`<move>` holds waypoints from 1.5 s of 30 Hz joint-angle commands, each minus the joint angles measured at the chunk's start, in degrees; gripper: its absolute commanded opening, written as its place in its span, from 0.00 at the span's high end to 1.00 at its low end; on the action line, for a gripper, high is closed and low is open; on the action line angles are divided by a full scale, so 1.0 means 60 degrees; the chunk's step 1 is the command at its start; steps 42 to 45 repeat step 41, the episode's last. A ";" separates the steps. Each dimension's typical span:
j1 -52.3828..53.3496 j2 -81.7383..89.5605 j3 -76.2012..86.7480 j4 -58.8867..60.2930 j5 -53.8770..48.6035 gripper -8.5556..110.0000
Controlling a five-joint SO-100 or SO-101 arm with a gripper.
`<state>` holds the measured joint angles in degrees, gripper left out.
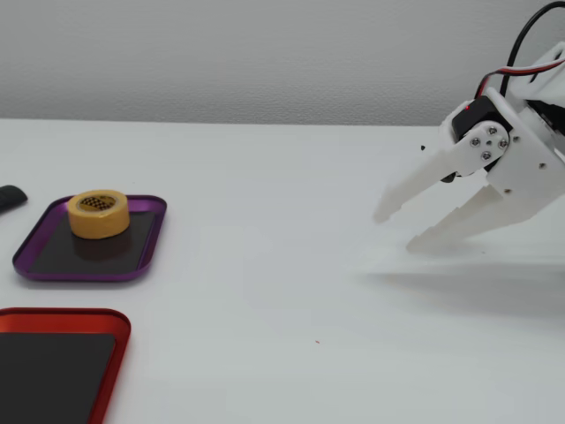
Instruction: Grasp a tape and put it in the right purple dish.
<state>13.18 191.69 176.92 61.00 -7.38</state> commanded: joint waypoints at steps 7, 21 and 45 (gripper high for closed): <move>-0.0029 0.0688 0.0132 0.1025 0.1831 0.84; -0.0044 0.0688 0.0132 0.1055 0.1846 0.93; -0.1406 0.0688 0.0132 0.1113 0.1772 0.93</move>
